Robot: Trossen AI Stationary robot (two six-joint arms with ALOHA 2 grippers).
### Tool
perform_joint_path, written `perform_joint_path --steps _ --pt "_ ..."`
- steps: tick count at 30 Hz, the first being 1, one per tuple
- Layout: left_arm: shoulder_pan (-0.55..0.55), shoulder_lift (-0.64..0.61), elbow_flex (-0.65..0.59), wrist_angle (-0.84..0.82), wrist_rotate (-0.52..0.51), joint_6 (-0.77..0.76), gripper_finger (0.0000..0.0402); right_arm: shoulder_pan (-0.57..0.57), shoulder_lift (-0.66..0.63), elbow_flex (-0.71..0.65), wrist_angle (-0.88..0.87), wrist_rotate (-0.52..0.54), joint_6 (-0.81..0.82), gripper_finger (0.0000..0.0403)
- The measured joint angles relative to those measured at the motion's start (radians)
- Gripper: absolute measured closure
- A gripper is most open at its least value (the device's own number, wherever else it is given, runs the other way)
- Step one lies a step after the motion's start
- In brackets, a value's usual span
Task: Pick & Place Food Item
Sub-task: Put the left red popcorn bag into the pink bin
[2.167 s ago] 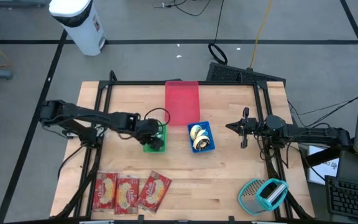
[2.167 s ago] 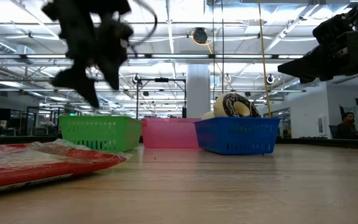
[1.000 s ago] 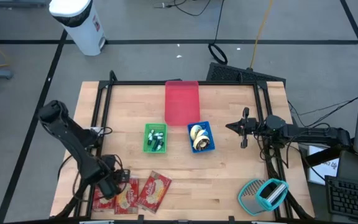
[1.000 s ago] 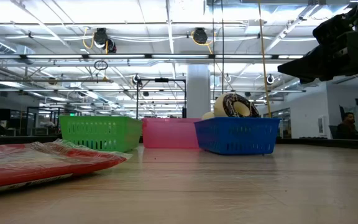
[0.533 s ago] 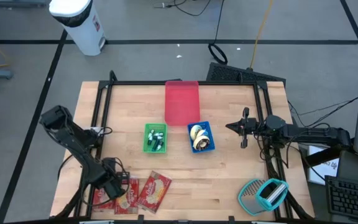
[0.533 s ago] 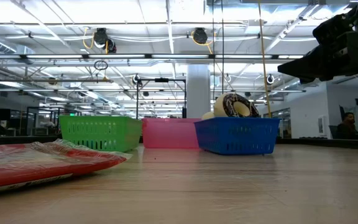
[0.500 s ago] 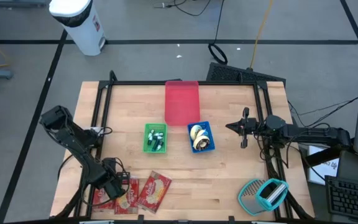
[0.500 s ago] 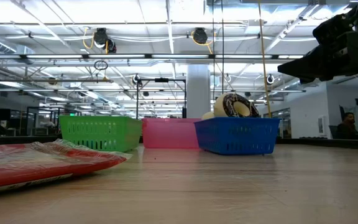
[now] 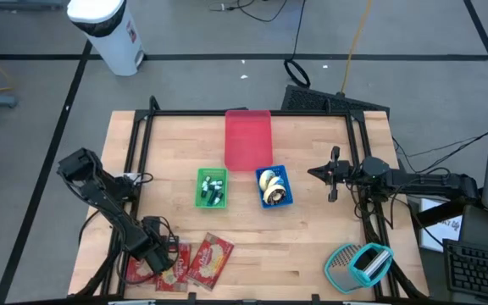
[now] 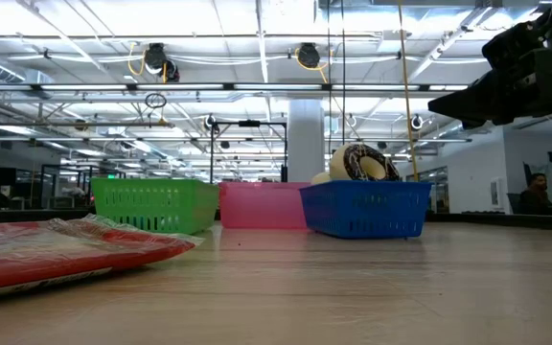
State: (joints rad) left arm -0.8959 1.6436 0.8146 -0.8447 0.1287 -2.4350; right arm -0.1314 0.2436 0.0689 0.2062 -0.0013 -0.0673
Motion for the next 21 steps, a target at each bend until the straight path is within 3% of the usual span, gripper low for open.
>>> perform_joint_path --steps 8,15,21 --pt "-0.002 0.002 0.0 -0.022 -0.067 0.023 0.0385 0.0 0.0 0.0 0.0 0.0 0.0 0.0399" --pt "-0.001 -0.008 0.019 -0.139 -0.131 0.067 0.0391 0.0 0.0 0.0 0.0 0.0 0.0 0.0399" --pt "0.001 -0.058 0.124 -0.332 -0.278 0.083 0.0393 0.0 0.0 0.0 0.001 0.0 0.0 0.0399"
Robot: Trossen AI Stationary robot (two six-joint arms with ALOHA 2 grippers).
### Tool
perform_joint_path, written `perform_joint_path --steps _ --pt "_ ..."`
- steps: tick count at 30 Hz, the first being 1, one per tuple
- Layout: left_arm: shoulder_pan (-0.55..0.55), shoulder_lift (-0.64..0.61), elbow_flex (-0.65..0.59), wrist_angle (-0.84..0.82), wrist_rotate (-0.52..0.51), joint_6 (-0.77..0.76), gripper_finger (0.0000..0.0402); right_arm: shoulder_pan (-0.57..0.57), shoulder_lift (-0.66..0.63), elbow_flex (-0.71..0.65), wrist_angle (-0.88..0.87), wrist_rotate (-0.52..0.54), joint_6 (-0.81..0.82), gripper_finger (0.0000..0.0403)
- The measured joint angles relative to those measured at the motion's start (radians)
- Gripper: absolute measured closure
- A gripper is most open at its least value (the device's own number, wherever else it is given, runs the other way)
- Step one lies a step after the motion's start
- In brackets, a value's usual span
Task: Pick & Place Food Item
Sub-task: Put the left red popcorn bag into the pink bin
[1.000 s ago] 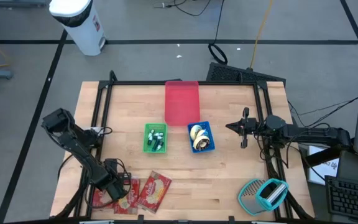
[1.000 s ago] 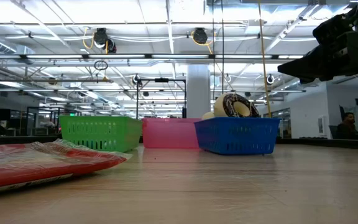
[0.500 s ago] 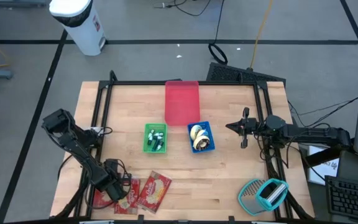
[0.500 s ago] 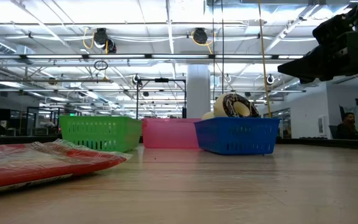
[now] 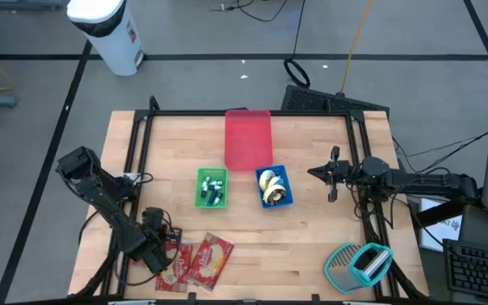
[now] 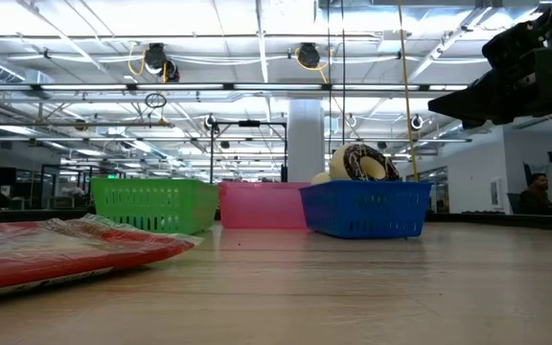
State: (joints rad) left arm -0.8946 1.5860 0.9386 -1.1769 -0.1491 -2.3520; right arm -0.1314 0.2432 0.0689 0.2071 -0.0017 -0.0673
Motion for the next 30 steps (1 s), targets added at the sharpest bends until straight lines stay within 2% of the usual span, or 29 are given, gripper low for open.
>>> perform_joint_path --steps 5,8,11,15,18,24,27,30 --pt "0.0 -0.039 0.105 -0.136 -0.199 0.018 0.0394 0.0 0.0 0.0 -0.001 0.0 0.0 0.0399" --pt "0.005 -0.045 0.179 -0.226 -0.278 0.045 0.0394 0.0 0.0 0.0 -0.001 0.0 0.0 0.0398" --pt "0.022 -0.045 0.249 -0.271 -0.353 0.104 0.0394 0.0 0.0 0.0 -0.001 0.0 0.0 0.0399" --pt "0.072 -0.046 0.336 -0.287 -0.517 0.247 0.0394 0.0 0.0 0.0 -0.001 0.0 0.0 0.0399" --pt "0.138 -0.046 0.402 -0.285 -0.588 0.384 0.0394 0.0 0.0 0.0 -0.001 0.0 0.0 0.0399" --pt "0.36 -0.048 0.516 -0.227 -0.61 0.76 0.0393 0.0 0.0 0.0 -0.001 0.0 0.0 0.0399" --pt "0.49 -0.048 0.538 -0.096 -0.621 1.011 0.0395 0.0 0.0 0.0 -0.001 0.0 0.0 0.0399" --pt "0.621 -0.048 0.539 0.108 -0.596 1.291 0.0395 0.0 0.0 0.0 -0.001 0.0 0.0 0.0398"
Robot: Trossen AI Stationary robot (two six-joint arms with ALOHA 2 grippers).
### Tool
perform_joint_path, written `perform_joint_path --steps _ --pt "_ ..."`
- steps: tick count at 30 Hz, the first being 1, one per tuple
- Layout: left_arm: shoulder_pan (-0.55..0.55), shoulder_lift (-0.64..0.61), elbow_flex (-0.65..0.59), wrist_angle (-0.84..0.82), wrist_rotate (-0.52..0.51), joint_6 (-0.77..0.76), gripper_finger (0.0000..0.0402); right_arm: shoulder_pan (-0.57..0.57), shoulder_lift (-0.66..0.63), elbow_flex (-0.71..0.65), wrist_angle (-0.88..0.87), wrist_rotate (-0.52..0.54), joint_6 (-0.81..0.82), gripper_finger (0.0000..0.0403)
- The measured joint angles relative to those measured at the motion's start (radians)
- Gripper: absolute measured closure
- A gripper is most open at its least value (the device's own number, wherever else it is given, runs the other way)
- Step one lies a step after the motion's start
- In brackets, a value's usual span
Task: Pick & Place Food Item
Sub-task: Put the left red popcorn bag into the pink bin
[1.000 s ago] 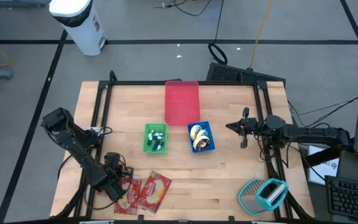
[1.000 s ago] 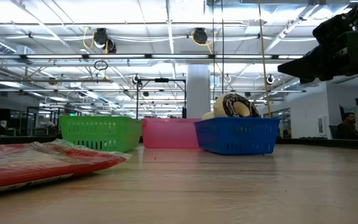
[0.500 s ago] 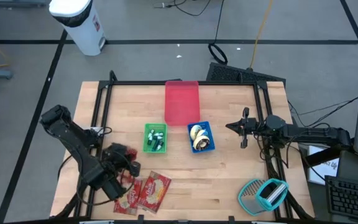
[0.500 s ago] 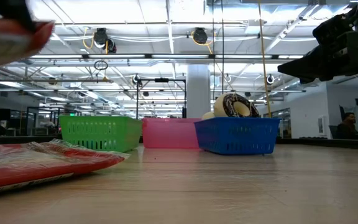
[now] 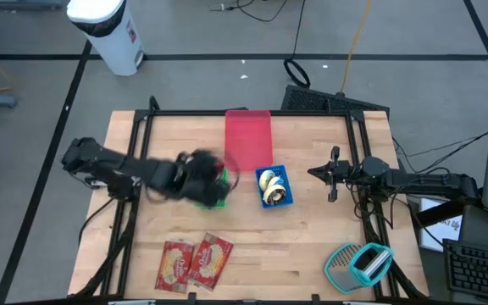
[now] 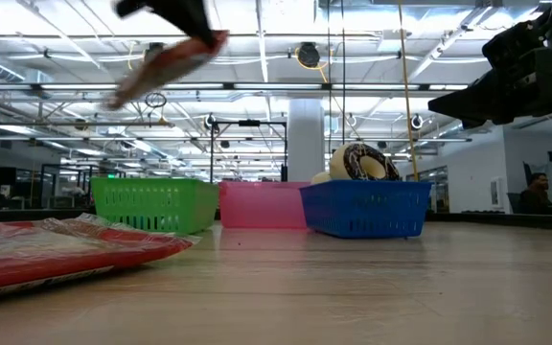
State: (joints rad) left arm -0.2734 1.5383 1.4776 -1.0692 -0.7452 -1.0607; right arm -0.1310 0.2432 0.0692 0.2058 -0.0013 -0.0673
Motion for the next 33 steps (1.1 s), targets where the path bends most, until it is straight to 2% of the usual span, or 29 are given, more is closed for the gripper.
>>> perform_joint_path --steps 5,7,10,15,21,25,28,33 --pt "0.215 0.003 0.0 0.344 0.141 0.373 0.0388 0.0 0.0 0.0 0.0 0.0 0.0 0.0399" --pt "0.288 0.012 0.001 0.469 0.186 0.474 0.0395 0.0 0.0 0.0 0.0 0.0 0.0 0.0399" --pt "0.383 0.039 0.001 0.599 0.241 0.546 0.0394 0.0 0.0 0.0 0.0 0.0 0.0 0.0399" --pt "0.483 0.137 0.002 0.68 0.245 0.523 0.0379 0.0 0.0 0.0 0.0 0.0 0.0 0.0399" --pt "0.538 0.306 0.002 0.845 0.264 0.5 0.0394 0.0 0.0 0.0 0.001 0.0 0.0 0.0399" --pt "0.573 0.385 0.002 0.943 0.332 0.456 0.0382 0.0 0.0 0.0 0.001 0.0 0.0 0.0399" --pt "0.588 0.426 0.002 0.941 0.356 0.419 0.0387 0.0 0.0 0.0 0.001 0.0 0.0 0.0398" --pt "0.588 0.453 0.001 0.915 0.331 0.383 0.0388 0.0 0.0 0.0 0.001 0.0 0.0 0.0399"
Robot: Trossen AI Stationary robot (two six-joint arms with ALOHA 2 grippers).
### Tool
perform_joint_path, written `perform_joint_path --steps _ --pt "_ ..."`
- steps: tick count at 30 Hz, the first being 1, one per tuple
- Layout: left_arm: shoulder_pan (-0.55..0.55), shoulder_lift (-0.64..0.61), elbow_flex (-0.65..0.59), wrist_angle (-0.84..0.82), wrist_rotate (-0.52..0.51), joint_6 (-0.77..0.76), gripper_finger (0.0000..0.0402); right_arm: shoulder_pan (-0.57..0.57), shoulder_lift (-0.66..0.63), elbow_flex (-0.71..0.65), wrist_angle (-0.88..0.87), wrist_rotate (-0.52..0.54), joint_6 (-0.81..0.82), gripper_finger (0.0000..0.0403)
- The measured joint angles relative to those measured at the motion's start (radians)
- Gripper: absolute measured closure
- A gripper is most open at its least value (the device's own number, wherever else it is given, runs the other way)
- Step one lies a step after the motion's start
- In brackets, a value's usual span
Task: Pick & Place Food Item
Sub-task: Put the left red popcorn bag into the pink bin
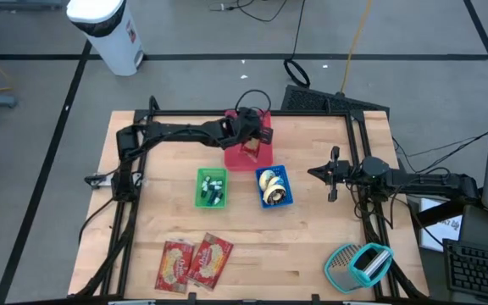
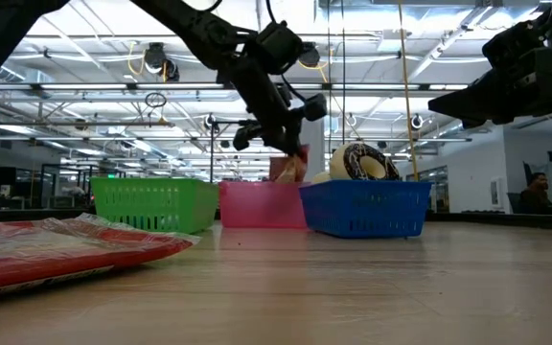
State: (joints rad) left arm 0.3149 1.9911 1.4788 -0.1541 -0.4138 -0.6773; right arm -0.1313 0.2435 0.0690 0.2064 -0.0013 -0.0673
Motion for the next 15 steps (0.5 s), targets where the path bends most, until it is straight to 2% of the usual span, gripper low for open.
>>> perform_joint_path --steps 6,15 --pt "0.0 -0.001 0.0 -0.043 -0.091 -0.064 0.035 0.0 0.0 0.0 0.0 0.0 0.0 0.0398" --pt "0.015 -0.001 0.0 -0.073 -0.069 -0.108 0.0283 0.0 0.0 0.0 0.0 0.0 0.0 0.0399"
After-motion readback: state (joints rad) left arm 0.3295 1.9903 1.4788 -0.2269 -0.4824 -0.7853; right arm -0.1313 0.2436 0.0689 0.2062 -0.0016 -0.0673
